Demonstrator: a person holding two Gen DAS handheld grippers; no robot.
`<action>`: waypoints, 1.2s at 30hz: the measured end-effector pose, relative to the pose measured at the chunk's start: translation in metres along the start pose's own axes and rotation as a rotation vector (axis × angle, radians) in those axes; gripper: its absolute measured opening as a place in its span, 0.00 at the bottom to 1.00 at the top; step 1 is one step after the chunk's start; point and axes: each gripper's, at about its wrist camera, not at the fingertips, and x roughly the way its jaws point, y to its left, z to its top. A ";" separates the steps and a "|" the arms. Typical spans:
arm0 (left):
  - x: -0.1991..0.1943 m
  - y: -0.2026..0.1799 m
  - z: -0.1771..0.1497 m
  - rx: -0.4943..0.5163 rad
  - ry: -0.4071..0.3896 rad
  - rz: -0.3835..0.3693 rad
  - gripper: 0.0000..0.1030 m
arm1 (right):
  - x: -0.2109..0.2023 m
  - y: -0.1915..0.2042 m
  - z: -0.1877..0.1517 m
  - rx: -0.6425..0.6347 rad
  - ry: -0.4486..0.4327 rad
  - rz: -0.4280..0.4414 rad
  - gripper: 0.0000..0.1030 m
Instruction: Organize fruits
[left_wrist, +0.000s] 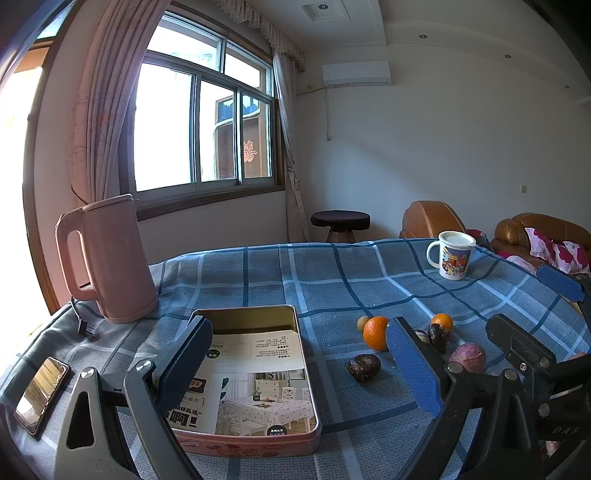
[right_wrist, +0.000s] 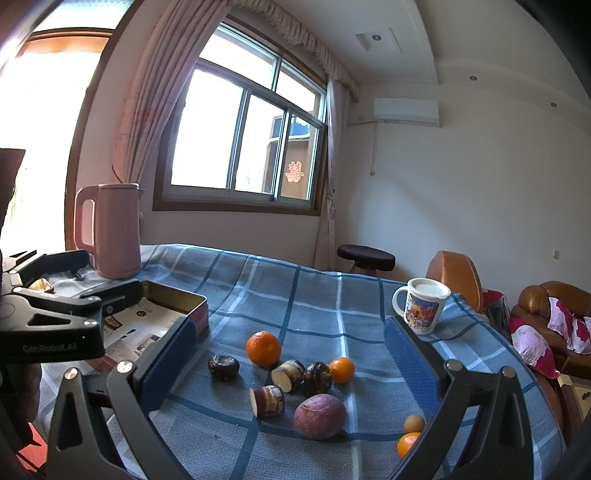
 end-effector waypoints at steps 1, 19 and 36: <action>0.000 0.000 0.000 0.000 0.000 0.000 0.93 | 0.000 0.000 0.000 0.001 -0.001 0.001 1.00; 0.001 -0.001 0.001 0.002 0.002 0.000 0.93 | -0.001 0.001 -0.002 0.002 -0.001 0.007 1.00; 0.003 -0.002 -0.001 0.002 0.003 -0.002 0.93 | 0.000 0.002 -0.006 0.005 0.010 0.013 1.00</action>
